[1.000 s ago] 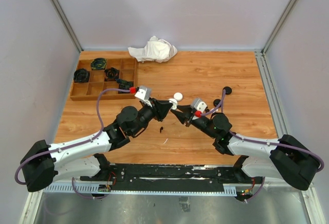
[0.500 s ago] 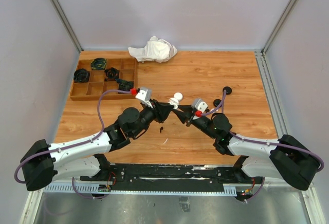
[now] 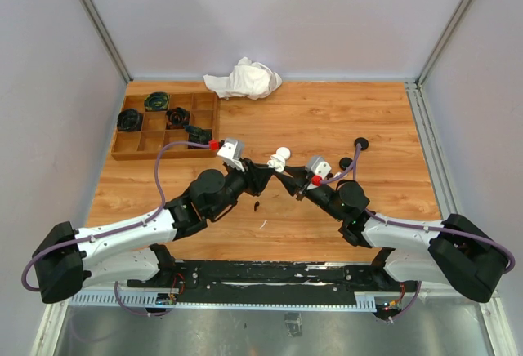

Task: Insert the wireless bluetooth earbuds into the charging case
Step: Place the earbud in the charging case.

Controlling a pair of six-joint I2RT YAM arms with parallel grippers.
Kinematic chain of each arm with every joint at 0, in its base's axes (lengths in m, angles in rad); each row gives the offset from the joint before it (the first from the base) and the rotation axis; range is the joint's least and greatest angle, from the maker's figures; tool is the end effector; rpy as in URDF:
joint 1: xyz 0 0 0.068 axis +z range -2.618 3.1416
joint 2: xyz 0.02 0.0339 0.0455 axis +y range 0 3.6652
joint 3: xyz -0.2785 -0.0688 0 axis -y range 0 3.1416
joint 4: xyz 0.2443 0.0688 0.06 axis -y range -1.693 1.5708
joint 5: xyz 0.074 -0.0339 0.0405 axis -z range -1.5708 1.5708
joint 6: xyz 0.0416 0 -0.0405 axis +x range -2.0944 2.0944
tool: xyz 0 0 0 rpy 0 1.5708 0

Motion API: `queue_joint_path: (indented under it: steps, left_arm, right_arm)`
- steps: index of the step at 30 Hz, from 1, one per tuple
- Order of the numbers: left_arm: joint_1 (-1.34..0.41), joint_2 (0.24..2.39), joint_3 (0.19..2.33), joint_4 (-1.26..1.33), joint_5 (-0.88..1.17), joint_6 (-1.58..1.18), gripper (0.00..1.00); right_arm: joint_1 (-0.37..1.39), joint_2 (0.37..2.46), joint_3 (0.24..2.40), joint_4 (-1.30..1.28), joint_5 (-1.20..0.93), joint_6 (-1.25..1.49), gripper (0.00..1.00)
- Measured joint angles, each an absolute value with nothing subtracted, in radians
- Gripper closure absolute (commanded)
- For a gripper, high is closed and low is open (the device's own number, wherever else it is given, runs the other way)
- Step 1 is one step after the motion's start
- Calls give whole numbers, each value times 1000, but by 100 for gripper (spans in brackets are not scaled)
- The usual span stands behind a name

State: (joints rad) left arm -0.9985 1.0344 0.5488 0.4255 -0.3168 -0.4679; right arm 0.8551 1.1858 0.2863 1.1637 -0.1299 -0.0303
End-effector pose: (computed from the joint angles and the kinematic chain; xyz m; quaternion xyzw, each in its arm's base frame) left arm 0.1382 -0.1906 0.2851 0.0841 0.7221 -0.3677 0.5799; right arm 0.1440 0.1738 0.2477 -0.3064 0.5260 0.3537 0.7102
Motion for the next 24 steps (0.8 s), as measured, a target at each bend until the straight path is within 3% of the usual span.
queue_joint_path:
  steps: [13,24]
  left_arm:
    - [-998,1035,640,292,-322,-479,71]
    - [-998,1051,720,184,-325,-477,80]
  right_arm:
    - [855,1186,286,1185,-138,-31,87]
    - [855,1186,286,1196,-149,-36,87]
